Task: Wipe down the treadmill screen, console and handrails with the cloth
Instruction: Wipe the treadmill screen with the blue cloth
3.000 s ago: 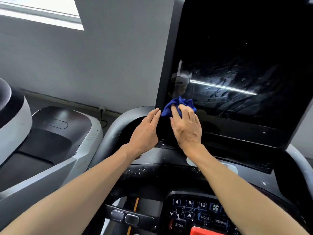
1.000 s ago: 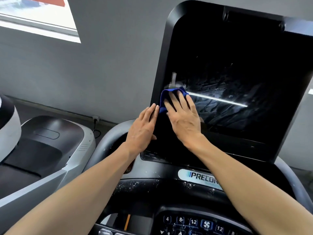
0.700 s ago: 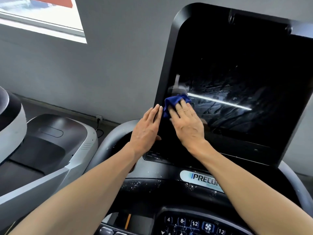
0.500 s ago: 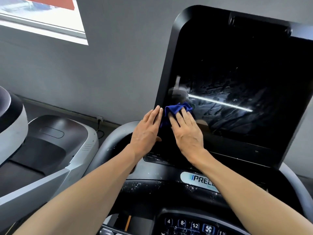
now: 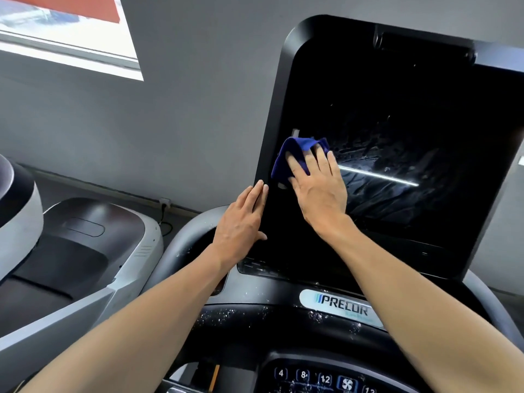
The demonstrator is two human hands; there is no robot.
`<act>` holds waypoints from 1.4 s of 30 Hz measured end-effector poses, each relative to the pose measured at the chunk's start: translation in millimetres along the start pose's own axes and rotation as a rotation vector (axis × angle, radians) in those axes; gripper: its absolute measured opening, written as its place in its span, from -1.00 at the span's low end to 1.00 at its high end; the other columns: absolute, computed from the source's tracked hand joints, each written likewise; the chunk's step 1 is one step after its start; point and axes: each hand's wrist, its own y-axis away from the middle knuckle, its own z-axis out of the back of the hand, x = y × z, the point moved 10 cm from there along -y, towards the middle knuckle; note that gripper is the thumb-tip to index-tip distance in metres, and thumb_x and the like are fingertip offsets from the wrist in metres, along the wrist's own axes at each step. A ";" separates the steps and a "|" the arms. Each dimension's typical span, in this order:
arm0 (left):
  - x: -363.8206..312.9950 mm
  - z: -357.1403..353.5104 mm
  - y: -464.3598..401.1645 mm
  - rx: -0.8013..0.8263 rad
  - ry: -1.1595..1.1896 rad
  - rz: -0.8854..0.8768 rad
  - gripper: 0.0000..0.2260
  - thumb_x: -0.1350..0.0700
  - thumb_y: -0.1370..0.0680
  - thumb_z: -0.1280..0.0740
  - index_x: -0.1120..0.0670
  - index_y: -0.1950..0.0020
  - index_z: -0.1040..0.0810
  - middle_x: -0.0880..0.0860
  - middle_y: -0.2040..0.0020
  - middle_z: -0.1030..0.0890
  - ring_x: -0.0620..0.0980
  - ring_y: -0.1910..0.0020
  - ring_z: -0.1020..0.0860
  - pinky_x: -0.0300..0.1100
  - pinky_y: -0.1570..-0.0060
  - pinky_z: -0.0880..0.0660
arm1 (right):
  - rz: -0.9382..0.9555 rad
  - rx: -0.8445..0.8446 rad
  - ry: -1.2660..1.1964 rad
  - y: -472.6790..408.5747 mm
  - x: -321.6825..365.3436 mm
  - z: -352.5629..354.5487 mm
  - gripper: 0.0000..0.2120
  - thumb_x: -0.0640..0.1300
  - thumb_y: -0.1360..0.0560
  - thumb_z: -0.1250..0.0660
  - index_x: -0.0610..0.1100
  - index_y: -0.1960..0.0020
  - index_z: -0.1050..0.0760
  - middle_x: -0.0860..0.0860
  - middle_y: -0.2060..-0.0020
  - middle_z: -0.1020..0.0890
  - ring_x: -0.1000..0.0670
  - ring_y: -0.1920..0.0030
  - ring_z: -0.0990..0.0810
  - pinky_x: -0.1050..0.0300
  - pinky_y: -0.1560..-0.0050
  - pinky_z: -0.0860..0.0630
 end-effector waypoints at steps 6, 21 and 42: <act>-6.7 18.6 -19.5 -0.036 0.141 0.015 0.16 0.04 -0.23 -0.69 0.31 -0.61 -0.04 0.20 -0.66 0.05 0.08 -0.64 -0.01 -0.17 -0.53 -0.15 | 0.061 -0.020 -0.055 78.4 20.7 -20.5 -0.53 -0.08 -0.68 -0.20 -0.16 -0.55 -0.27 -0.26 -0.47 -0.36 -0.28 -0.52 -0.25 -0.15 -0.54 -0.15; 1.4 9.1 -27.6 -0.040 0.187 -0.038 0.29 0.01 -0.15 -0.69 0.29 -0.63 0.05 0.16 -0.65 0.20 0.04 -0.64 0.18 -0.31 -0.54 0.17 | 0.058 -0.090 -0.032 -18.1 3.9 15.0 -0.53 -0.07 -0.60 -0.24 -0.26 -0.44 -0.39 -0.23 -0.39 -0.42 -0.22 -0.43 -0.36 -0.05 -0.40 -0.36; 3.2 6.7 -28.4 -0.076 0.177 -0.063 0.24 -0.13 -0.22 -0.64 0.29 -0.63 0.05 0.21 -0.66 0.14 0.08 -0.65 0.14 -0.27 -0.55 0.16 | 0.077 -0.085 -0.129 -30.3 -1.7 6.0 -0.46 -0.18 -0.61 -0.07 -0.21 -0.59 -0.17 -0.15 -0.54 -0.28 -0.13 -0.56 -0.20 -0.07 -0.58 -0.09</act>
